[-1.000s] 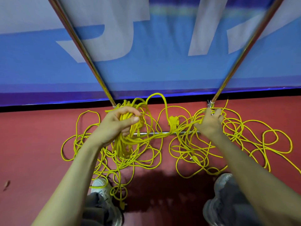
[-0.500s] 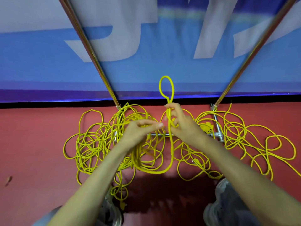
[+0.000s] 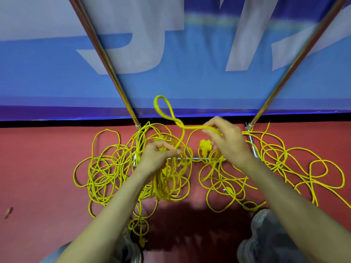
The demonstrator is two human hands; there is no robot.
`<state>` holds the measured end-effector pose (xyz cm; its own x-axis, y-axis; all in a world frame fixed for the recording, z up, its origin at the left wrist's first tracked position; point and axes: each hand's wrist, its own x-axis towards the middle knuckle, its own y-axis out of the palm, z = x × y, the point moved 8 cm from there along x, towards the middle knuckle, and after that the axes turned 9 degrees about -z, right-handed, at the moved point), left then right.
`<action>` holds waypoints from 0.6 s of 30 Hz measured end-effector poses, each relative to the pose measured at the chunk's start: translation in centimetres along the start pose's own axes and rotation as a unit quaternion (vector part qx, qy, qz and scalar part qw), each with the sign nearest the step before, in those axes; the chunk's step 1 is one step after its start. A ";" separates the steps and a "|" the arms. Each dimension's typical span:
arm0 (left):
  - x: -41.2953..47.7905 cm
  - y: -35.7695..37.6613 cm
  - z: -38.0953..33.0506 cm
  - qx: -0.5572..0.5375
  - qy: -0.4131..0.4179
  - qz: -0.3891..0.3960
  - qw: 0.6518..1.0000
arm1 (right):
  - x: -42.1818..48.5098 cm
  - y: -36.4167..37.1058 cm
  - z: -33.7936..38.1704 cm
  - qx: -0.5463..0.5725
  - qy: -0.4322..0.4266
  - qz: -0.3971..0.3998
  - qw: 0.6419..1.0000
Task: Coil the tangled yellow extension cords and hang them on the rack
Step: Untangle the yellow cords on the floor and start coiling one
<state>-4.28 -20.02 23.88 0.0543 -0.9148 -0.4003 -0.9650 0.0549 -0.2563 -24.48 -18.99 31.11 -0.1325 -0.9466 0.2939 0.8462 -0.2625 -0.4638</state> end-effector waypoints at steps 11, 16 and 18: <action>2.6 -7.0 1.6 -0.135 -0.040 -0.196 0.970 | -3.0 -2.1 -13.0 -0.391 0.278 0.126 0.868; 2.8 -8.9 1.1 -0.167 -0.054 -0.214 0.961 | -3.5 -3.3 -13.2 -0.337 0.333 0.125 0.872; 2.4 -7.0 1.0 -0.091 -0.042 -0.163 0.982 | -2.8 -1.0 -11.4 -0.260 0.293 0.120 0.912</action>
<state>2.82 -22.20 23.85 0.3805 -0.8352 -0.3970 -0.9227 -0.3142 -0.2234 -30.86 -18.21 21.26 -0.3579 -0.8859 -0.2951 0.5483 0.0564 -0.8344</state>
